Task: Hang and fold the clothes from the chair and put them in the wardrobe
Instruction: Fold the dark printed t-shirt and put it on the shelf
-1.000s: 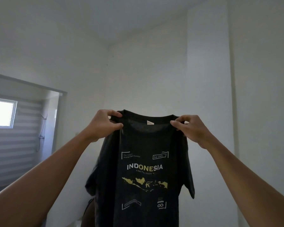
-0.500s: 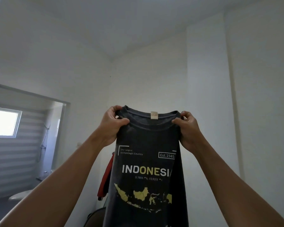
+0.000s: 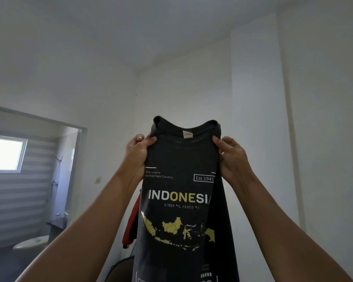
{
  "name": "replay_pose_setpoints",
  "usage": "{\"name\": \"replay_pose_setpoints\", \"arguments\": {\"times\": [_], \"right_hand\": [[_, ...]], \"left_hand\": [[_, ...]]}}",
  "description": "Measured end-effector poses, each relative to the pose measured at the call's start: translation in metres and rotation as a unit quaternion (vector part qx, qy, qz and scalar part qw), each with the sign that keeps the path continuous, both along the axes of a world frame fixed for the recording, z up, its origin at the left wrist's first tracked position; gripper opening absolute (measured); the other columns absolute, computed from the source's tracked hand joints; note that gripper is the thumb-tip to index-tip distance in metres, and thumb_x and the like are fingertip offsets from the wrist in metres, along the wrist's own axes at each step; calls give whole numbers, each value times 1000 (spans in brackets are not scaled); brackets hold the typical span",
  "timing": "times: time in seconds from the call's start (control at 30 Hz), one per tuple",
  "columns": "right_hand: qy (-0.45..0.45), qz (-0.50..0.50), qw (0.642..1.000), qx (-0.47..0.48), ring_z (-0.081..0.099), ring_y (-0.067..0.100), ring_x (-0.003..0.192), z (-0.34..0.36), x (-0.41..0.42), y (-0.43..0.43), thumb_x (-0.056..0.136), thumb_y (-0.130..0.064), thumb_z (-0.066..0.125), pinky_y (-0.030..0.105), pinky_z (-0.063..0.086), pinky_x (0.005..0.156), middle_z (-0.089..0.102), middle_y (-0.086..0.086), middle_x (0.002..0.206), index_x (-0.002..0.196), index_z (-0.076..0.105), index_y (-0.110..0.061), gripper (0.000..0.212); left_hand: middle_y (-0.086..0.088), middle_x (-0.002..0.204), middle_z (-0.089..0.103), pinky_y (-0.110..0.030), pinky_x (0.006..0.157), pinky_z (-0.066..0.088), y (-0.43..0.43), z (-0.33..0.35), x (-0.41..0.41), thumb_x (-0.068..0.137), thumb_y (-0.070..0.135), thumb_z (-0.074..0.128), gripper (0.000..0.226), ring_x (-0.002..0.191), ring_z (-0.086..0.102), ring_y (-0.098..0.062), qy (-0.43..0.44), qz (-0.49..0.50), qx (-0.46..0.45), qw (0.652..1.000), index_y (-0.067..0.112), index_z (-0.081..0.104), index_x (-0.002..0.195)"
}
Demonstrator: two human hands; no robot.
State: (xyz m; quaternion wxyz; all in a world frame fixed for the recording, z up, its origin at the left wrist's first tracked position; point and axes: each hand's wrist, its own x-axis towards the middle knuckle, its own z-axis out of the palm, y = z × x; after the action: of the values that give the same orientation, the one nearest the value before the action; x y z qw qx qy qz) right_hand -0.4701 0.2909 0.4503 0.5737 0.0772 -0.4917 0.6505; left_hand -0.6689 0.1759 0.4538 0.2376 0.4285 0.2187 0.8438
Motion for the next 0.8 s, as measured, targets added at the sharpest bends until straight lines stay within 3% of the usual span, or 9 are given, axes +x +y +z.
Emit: {"name": "replay_pose_setpoints", "arguments": {"times": [0.07,0.13,0.23,0.33,0.47,0.53,0.67,0.8], "right_hand": [[-3,12,1000,-1,72,24,77,4,2,-1,88,1,69,40,63,75,73,11,88,84,68,-13,14],[-17,15,1000,3,73,24,79,7,5,1,88,4,66,36,63,70,75,13,90,94,71,-7,13],[-64,5,998,19,72,22,80,8,7,7,89,7,63,32,62,73,75,14,91,102,71,0,18],[-87,-3,996,30,72,22,85,7,9,14,89,9,60,29,61,74,75,14,94,106,71,2,22],[-88,-46,992,81,73,23,85,5,18,26,90,8,61,44,61,75,75,12,99,113,70,-4,28],[-87,-91,986,105,73,27,93,4,19,31,88,11,63,46,60,79,73,12,108,118,68,-3,33],[-79,-109,987,93,72,24,87,1,12,35,87,11,64,32,60,74,74,12,95,99,71,-2,19],[-88,-52,992,69,72,23,81,-1,7,43,94,11,53,35,62,72,76,10,90,96,72,-7,26]], "left_hand": [[-16,82,67,-42,66,62,2,3,2,87,-3,65,41,73,68,-29,9,-3,-17,1000,23,47,60],[-16,86,70,-41,66,62,3,5,2,89,-5,62,34,77,69,-30,23,-10,-28,999,20,59,65],[-18,100,74,-42,73,62,7,3,3,92,-7,56,28,87,73,-31,41,4,-43,998,12,75,98],[-18,108,73,-40,74,62,11,-1,4,93,-9,53,32,92,73,-32,43,15,-37,998,10,73,111],[-14,115,72,-38,73,61,14,-6,-6,95,-9,51,39,97,73,-30,50,-2,-6,999,13,68,122],[-11,120,70,-37,73,61,16,-8,-11,95,-10,50,43,99,72,-27,51,-1,2,999,14,65,127],[-7,129,64,-37,71,61,23,-15,-13,96,-10,49,46,99,73,-26,60,9,6,998,16,61,131],[-11,123,66,-37,71,61,29,-22,-14,94,-11,51,42,97,73,-27,73,11,-16,997,15,65,123]]}}
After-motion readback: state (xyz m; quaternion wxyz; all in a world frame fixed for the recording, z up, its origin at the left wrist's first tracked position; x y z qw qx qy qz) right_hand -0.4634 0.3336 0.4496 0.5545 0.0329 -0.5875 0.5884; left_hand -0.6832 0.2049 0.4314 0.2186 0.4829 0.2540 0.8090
